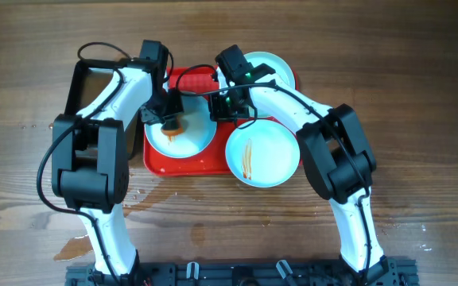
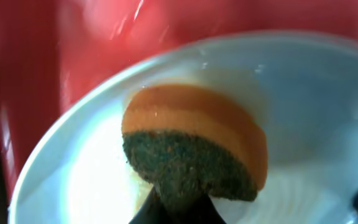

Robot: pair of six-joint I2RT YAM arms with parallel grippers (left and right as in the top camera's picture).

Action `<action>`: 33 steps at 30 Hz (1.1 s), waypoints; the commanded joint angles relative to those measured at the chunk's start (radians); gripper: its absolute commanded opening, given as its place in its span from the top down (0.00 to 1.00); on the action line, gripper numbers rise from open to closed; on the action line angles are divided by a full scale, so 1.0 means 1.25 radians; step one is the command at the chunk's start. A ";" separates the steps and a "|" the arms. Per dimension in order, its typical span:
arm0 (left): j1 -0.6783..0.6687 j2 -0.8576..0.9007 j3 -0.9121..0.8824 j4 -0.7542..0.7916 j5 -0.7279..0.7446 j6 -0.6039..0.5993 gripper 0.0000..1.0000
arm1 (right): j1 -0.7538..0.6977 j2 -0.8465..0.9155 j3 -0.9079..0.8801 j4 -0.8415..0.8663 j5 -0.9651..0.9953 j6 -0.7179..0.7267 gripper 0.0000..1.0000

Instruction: Clean dirty plates on tray and stack at the side

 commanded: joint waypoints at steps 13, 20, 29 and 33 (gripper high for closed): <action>0.001 0.018 -0.070 0.049 0.029 -0.063 0.96 | -0.007 0.021 -0.006 0.008 0.011 0.003 0.96; -0.008 0.018 -0.199 0.222 -0.104 -0.275 0.96 | -0.008 0.021 -0.006 0.008 0.012 0.002 0.95; -0.069 -0.003 -0.228 0.218 -0.205 -0.349 0.96 | -0.010 0.021 -0.006 0.008 0.012 0.002 0.95; -0.079 -0.028 -0.216 0.089 -0.092 -0.246 0.96 | -0.010 0.021 -0.006 0.004 0.012 0.000 0.95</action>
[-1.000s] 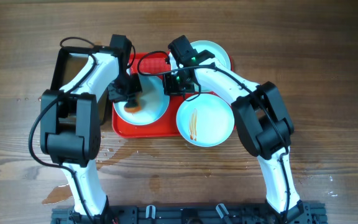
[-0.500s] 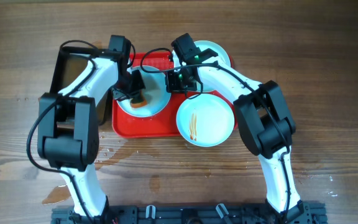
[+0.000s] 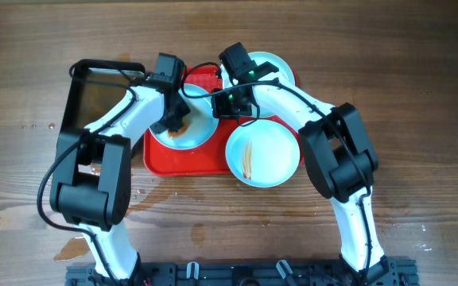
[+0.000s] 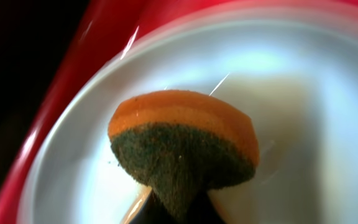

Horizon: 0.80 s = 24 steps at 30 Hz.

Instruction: Clean dirty plates on tray and stack at the side

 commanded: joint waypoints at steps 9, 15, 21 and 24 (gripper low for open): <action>-0.001 0.060 -0.059 -0.030 0.274 0.357 0.96 | 0.003 0.021 -0.006 -0.003 0.002 -0.006 0.95; 0.017 0.060 -0.059 0.086 -0.005 0.128 0.96 | 0.004 0.021 -0.006 -0.003 0.002 -0.006 0.96; 0.026 0.060 -0.059 0.081 -0.134 0.013 0.96 | 0.002 0.021 -0.006 -0.003 0.002 -0.006 0.95; 0.024 0.060 -0.059 0.034 -0.002 0.053 0.96 | 0.002 0.021 -0.006 -0.003 0.002 -0.006 0.95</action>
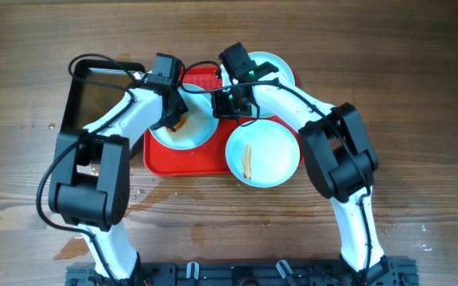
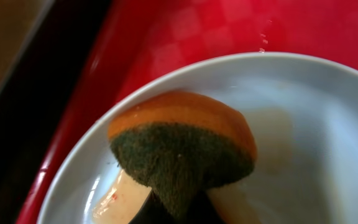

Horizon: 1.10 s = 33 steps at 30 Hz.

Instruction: Clean dirty plates on tray and stack at the side

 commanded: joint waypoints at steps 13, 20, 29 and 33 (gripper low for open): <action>0.012 0.064 -0.042 0.009 0.543 0.265 0.96 | 0.002 0.021 -0.006 -0.005 0.002 -0.006 0.95; 0.012 0.066 -0.042 0.153 0.304 0.169 0.96 | 0.002 0.021 -0.006 -0.009 0.002 -0.006 0.95; 0.050 0.066 -0.042 -0.008 -0.012 -0.056 0.96 | 0.002 0.021 -0.006 -0.008 0.002 -0.006 0.95; 0.059 0.066 -0.042 -0.092 0.026 -0.068 0.96 | 0.002 0.021 -0.006 -0.007 0.002 -0.006 0.95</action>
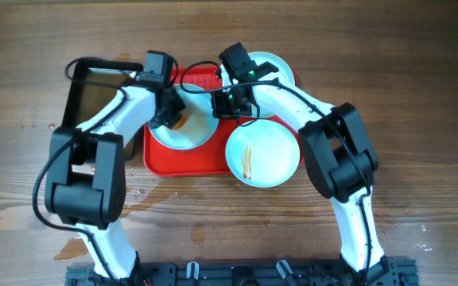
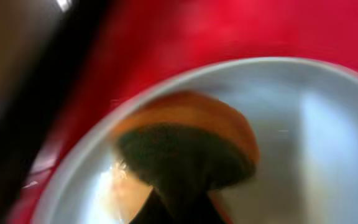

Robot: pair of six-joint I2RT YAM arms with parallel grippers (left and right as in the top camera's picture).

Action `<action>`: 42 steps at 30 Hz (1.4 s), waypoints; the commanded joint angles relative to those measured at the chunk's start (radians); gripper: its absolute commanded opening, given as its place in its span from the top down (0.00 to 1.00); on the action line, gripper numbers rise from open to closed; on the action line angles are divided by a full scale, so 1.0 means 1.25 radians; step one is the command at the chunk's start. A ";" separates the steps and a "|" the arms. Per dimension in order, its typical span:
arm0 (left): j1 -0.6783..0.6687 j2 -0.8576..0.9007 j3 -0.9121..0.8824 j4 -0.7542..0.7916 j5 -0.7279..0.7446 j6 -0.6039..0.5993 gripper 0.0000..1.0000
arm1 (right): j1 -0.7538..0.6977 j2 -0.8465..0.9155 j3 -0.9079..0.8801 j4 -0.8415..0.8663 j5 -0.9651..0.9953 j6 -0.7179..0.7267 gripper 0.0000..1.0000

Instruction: Clean dirty plates on tray and stack at the side

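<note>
A pale blue plate (image 1: 188, 131) lies on the red tray (image 1: 183, 159). My left gripper (image 1: 171, 114) is shut on an orange sponge with a dark green scrub face (image 1: 180, 121) and presses it onto the plate's left part. In the blurred left wrist view the sponge (image 2: 185, 143) sits on the wet plate (image 2: 303, 137) near its rim, with the gripper (image 2: 179, 202) pinching it from below. My right gripper (image 1: 229, 105) rests at the plate's right rim; its jaws are hidden. A second plate (image 1: 262, 152) carries orange streaks.
A third pale plate (image 1: 275, 67) lies behind the right arm at the tray's far right corner. A black-rimmed bin (image 1: 94, 91) stands left of the tray (image 2: 197, 31). Water drops and a wet patch (image 1: 145, 195) lie on the wooden table in front of the tray.
My left gripper has shifted the sponge a little toward the plate's left rim, and the left wrist view is now blurred by motion. The right gripper has not moved.
My left gripper held the sponge on the plate's left half throughout. It stood first near the left rim, then nearer the middle, then back by the upper left rim, where it is now. The right gripper stayed at the plate's right rim all along.
</note>
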 commanded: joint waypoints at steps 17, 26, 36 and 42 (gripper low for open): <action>0.098 0.032 -0.012 -0.194 0.544 0.222 0.96 | 0.002 0.021 -0.006 -0.015 -0.016 -0.008 0.95; 0.218 -0.127 0.128 -0.235 0.544 0.258 0.96 | 0.002 0.021 -0.006 -0.007 -0.015 -0.009 0.94; 0.265 -0.256 0.138 -0.235 0.428 0.263 0.96 | 0.005 0.022 -0.006 0.002 0.008 -0.005 0.61; 0.276 -0.248 0.138 -0.235 0.322 0.263 0.96 | 0.020 0.047 -0.006 0.006 0.011 -0.003 0.96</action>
